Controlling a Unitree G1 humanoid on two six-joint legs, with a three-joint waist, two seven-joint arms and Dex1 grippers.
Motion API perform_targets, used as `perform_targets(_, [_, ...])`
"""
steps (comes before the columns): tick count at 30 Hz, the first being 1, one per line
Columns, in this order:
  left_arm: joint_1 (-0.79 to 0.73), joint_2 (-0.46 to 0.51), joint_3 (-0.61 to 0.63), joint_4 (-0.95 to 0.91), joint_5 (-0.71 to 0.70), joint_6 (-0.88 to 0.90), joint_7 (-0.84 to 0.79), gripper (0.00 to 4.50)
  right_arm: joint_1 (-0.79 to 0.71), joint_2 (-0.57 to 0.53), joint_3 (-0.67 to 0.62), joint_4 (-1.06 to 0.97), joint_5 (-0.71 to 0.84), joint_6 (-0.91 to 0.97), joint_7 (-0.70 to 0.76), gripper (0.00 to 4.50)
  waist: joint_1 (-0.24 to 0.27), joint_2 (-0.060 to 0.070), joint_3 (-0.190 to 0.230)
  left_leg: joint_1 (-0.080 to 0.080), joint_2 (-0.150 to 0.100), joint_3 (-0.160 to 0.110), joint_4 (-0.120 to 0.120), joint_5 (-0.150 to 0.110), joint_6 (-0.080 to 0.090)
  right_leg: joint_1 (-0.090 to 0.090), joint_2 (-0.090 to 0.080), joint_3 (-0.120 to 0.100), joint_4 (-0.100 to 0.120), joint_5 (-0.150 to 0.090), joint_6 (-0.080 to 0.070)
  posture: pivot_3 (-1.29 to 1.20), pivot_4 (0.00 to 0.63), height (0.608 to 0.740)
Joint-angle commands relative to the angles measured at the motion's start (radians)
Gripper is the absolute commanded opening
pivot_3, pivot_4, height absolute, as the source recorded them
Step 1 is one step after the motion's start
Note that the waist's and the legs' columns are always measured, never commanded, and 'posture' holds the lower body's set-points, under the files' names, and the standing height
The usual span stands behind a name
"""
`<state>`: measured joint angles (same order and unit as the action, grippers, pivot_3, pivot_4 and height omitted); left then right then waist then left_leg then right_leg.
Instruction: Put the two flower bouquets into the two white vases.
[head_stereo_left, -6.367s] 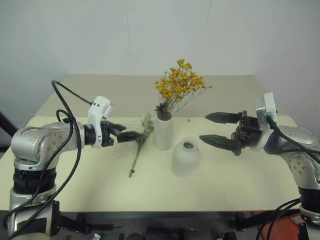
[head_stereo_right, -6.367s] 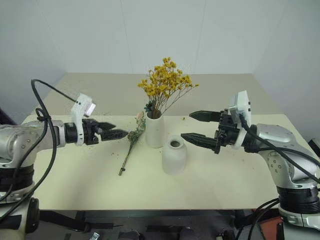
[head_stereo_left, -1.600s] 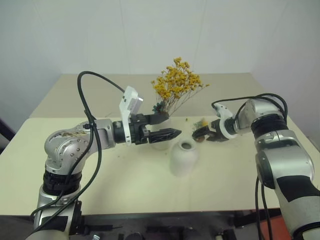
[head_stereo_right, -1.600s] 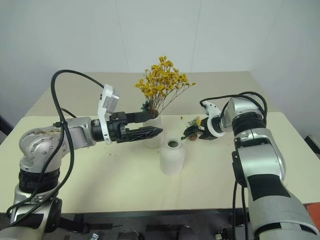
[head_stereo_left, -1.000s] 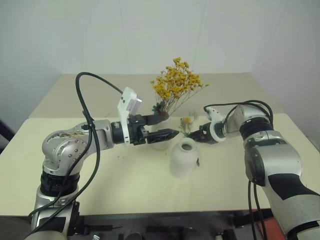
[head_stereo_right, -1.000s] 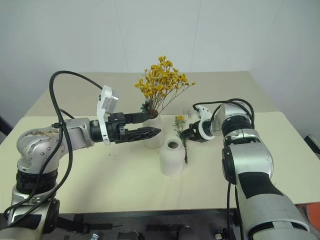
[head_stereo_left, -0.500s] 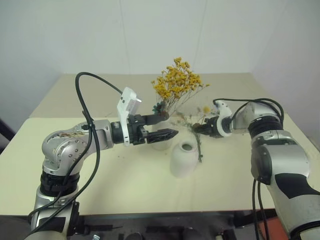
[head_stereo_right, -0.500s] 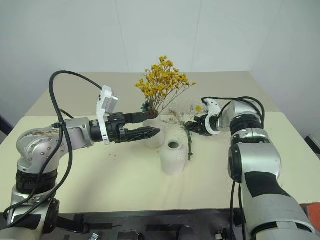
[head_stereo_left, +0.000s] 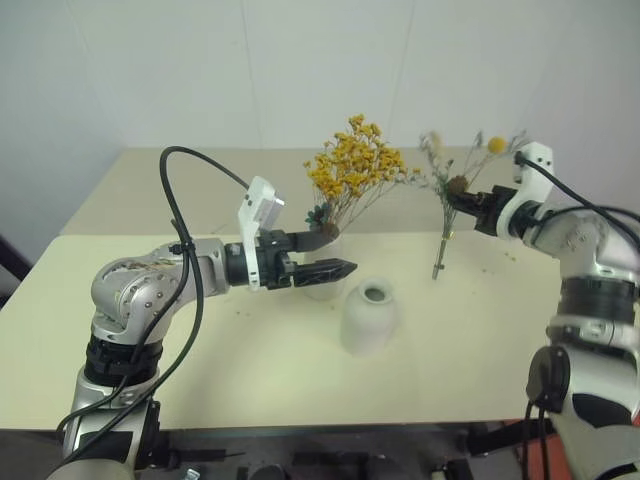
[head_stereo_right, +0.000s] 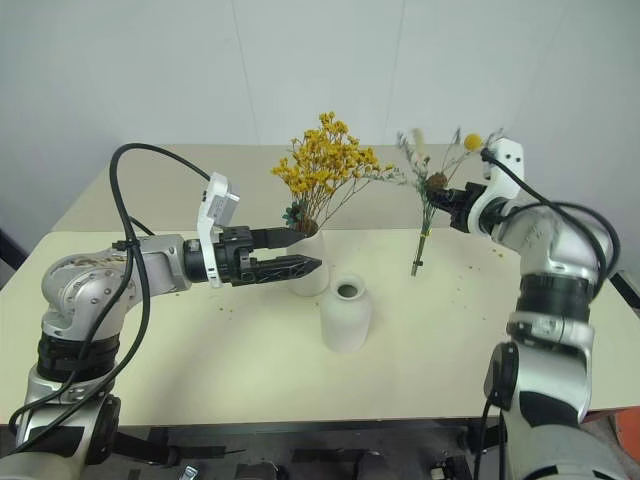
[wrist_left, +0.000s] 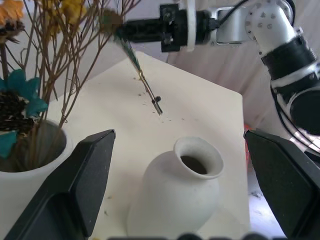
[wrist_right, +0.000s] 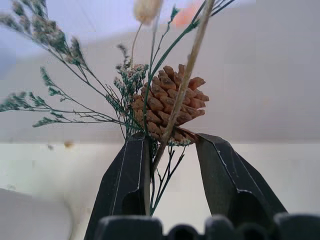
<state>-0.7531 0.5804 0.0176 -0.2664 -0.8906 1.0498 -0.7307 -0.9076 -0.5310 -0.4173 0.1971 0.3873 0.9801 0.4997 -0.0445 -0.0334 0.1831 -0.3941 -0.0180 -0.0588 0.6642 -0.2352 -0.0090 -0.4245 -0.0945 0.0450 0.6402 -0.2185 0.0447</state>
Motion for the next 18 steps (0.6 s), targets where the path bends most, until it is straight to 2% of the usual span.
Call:
perform_targets(1, [-0.012, 0.041, -0.017, -0.024, 0.014, -0.046, -0.1, 4.5, 0.075, 0.018, -0.066, -0.232, 0.103, -0.121, 0.045, 1.63, -0.001, 0.0, 0.0, 0.0, 0.0, 0.0, 0.0, 0.0, 0.0, 0.0, 0.0, 0.0, 0.0, 0.0, 0.0, 0.0, 0.15, 0.74])
perform_targets(6, [-0.013, 0.121, -0.073, -0.022, 0.048, -0.075, -0.253, 4.5, 0.169, 0.053, -0.107, -0.429, 0.264, -0.193, 0.114, 1.63, -0.003, 0.001, 0.0, 0.002, 0.0, 0.001, 0.0, 0.0, 0.0, 0.0, 0.001, 0.001, -0.001, 0.0, 0.0, 0.0, 0.15, 0.74])
perform_targets(11, [-0.031, 0.209, -0.148, -0.015, 0.098, -0.108, -0.415, 4.5, 0.233, 0.087, -0.093, -0.561, 0.379, -0.276, 0.138, 1.63, -0.001, 0.001, 0.0, 0.004, 0.001, 0.001, 0.0, 0.0, 0.0, 0.002, 0.001, 0.001, -0.001, 0.0, 0.0, 0.0, 0.15, 0.74])
perform_targets(16, [-0.054, 0.212, -0.174, 0.01, 0.141, -0.117, -0.448, 4.5, 0.302, 0.103, -0.073, -0.642, 0.47, -0.321, 0.143, 1.63, 0.002, 0.001, 0.0, 0.004, 0.001, 0.001, 0.0, 0.0, 0.0, 0.002, 0.001, 0.001, -0.001, 0.0, 0.0, 0.0, 0.15, 0.74])
perform_targets(18, [-0.058, 0.212, -0.179, 0.011, 0.152, -0.113, -0.455, 4.5, 0.279, 0.119, -0.076, -0.62, 0.42, -0.372, 0.052, 1.63, 0.001, 0.001, 0.0, 0.004, 0.001, 0.001, 0.0, 0.0, 0.0, 0.002, 0.001, 0.001, -0.001, 0.0, 0.0, 0.0, 0.15, 0.74])
